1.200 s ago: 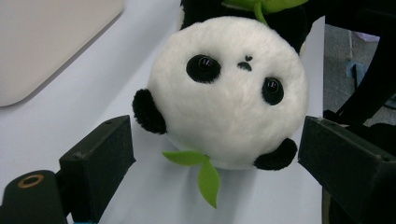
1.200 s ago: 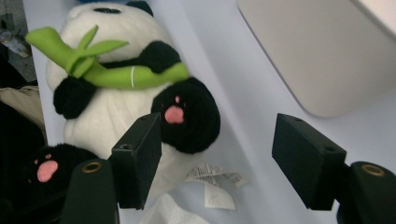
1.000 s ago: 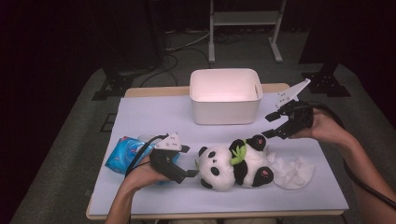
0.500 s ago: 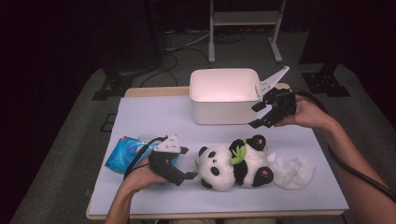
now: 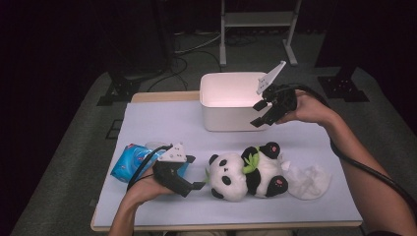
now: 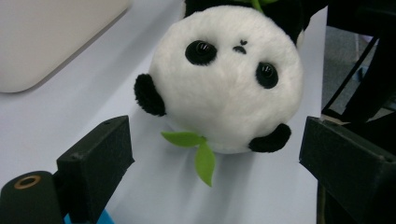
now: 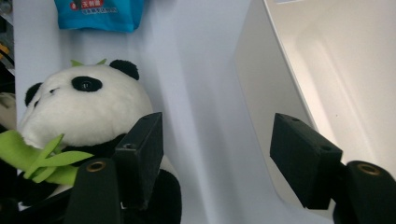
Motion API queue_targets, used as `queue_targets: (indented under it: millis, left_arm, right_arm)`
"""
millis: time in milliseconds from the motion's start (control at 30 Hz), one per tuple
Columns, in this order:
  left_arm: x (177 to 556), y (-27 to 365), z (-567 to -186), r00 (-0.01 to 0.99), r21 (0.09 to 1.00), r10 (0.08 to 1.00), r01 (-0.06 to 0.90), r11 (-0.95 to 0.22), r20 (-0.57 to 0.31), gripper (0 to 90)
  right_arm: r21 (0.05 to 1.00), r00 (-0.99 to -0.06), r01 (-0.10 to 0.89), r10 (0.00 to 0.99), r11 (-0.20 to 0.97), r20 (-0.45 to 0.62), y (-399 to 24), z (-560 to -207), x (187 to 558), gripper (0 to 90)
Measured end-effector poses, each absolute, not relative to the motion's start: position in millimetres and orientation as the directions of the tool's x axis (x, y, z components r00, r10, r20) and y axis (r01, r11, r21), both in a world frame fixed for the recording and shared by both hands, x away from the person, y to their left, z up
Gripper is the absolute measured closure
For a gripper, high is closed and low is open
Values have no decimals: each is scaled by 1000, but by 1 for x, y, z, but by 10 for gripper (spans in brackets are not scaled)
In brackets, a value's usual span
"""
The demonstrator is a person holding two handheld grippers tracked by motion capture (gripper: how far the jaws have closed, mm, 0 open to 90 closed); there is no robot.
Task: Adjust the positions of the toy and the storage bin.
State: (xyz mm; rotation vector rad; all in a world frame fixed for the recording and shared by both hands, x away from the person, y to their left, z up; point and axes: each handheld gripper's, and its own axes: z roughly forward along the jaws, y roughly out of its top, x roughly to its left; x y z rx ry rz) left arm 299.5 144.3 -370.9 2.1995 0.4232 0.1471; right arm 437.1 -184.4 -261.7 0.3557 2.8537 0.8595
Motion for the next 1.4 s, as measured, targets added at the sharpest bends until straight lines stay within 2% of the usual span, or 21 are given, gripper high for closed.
queue_targets:
  millis: [700,1400]
  left_arm:
    - [299,144,-373,937,789,346,251,-561,-52,89]
    - [301,154,-373,924,791,378,268,-550,-50,89]
  right_arm:
    - [526,-969,165,235,834,-70,-162,-267,468,353]
    - [494,-972,167,227,853,-63,-142,-285,504,386]
